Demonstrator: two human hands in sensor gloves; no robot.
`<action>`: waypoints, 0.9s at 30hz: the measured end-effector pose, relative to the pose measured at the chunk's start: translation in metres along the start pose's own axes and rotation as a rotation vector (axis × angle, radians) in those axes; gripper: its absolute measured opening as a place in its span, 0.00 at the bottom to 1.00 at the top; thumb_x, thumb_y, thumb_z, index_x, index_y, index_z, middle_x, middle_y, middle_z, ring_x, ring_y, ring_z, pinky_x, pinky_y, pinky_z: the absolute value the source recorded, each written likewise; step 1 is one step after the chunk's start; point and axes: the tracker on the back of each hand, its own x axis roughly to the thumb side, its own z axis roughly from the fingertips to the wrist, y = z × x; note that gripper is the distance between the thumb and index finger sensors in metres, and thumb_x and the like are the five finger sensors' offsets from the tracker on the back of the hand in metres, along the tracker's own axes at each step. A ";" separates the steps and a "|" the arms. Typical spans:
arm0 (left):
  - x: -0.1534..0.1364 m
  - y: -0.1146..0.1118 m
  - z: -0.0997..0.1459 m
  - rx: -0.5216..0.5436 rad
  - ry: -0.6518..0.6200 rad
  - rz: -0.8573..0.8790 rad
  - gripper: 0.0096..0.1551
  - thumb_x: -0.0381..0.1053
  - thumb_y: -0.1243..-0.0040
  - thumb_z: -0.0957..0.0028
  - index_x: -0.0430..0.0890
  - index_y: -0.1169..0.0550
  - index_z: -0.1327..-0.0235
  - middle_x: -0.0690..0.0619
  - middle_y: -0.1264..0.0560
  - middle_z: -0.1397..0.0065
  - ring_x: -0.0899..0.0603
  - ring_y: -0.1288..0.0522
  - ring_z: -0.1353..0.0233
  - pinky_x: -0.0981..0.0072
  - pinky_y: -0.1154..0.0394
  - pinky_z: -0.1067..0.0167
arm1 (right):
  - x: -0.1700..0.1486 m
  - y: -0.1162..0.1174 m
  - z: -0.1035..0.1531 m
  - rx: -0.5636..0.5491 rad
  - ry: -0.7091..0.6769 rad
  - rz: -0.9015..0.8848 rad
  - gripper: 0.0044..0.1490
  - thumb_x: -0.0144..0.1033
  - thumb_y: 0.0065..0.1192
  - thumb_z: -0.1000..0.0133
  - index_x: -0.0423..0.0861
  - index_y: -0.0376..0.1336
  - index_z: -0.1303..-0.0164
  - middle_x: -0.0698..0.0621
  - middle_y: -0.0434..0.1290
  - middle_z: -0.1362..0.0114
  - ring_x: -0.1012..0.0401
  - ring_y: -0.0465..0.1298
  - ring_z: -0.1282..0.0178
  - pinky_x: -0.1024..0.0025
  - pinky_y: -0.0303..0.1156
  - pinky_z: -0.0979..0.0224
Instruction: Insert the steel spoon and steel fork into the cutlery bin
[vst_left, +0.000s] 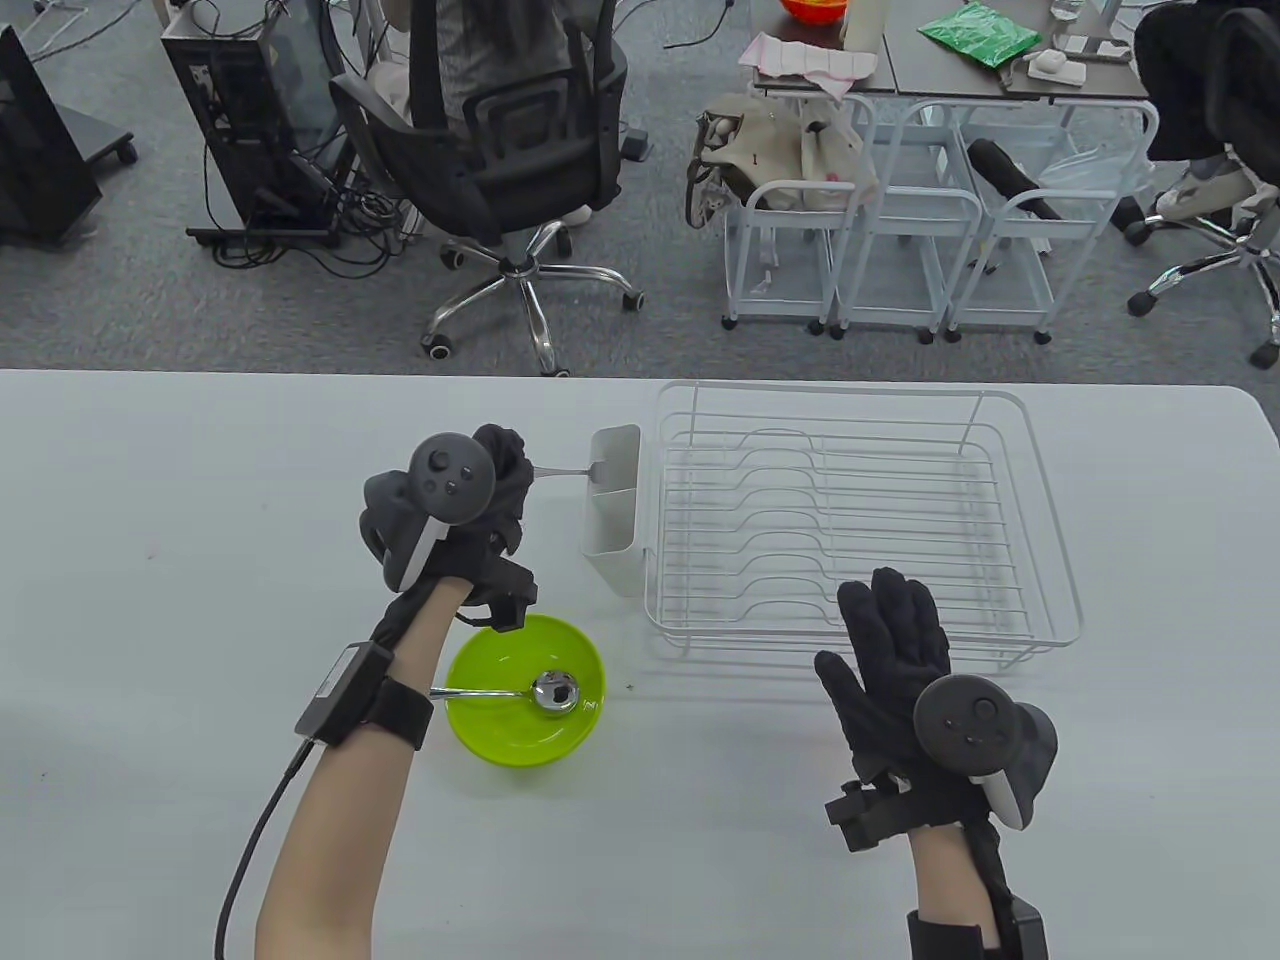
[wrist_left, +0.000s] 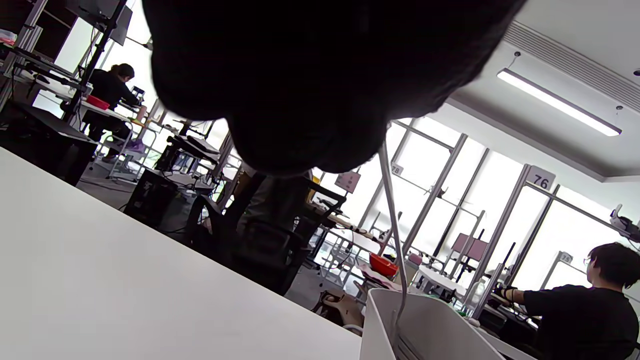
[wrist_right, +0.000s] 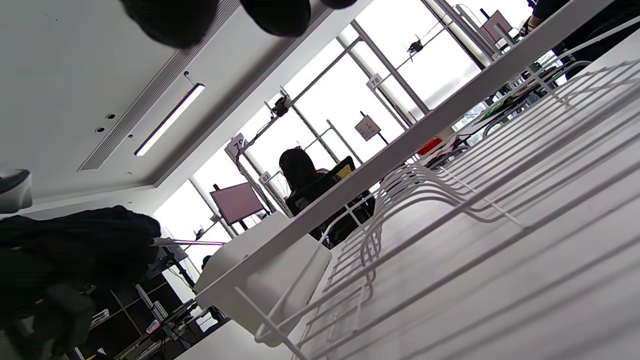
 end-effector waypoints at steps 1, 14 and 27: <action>0.002 -0.005 -0.001 -0.015 0.000 -0.010 0.20 0.57 0.35 0.48 0.54 0.19 0.44 0.62 0.10 0.51 0.51 0.11 0.54 0.67 0.12 0.55 | 0.000 0.000 0.000 0.001 -0.002 0.000 0.45 0.52 0.53 0.43 0.48 0.52 0.16 0.43 0.44 0.12 0.42 0.38 0.13 0.39 0.39 0.21; -0.006 -0.013 0.011 -0.107 -0.053 -0.042 0.32 0.61 0.40 0.46 0.54 0.24 0.28 0.53 0.14 0.34 0.45 0.13 0.42 0.59 0.16 0.46 | 0.001 0.002 0.000 0.011 -0.005 0.009 0.45 0.52 0.53 0.43 0.48 0.52 0.16 0.43 0.44 0.12 0.42 0.38 0.13 0.39 0.39 0.21; -0.070 0.040 0.070 -0.040 -0.119 -0.100 0.30 0.58 0.41 0.44 0.54 0.24 0.28 0.52 0.18 0.27 0.43 0.17 0.33 0.51 0.20 0.38 | 0.002 0.007 0.000 0.024 -0.010 0.032 0.45 0.52 0.53 0.43 0.48 0.52 0.16 0.43 0.44 0.12 0.42 0.38 0.13 0.39 0.39 0.21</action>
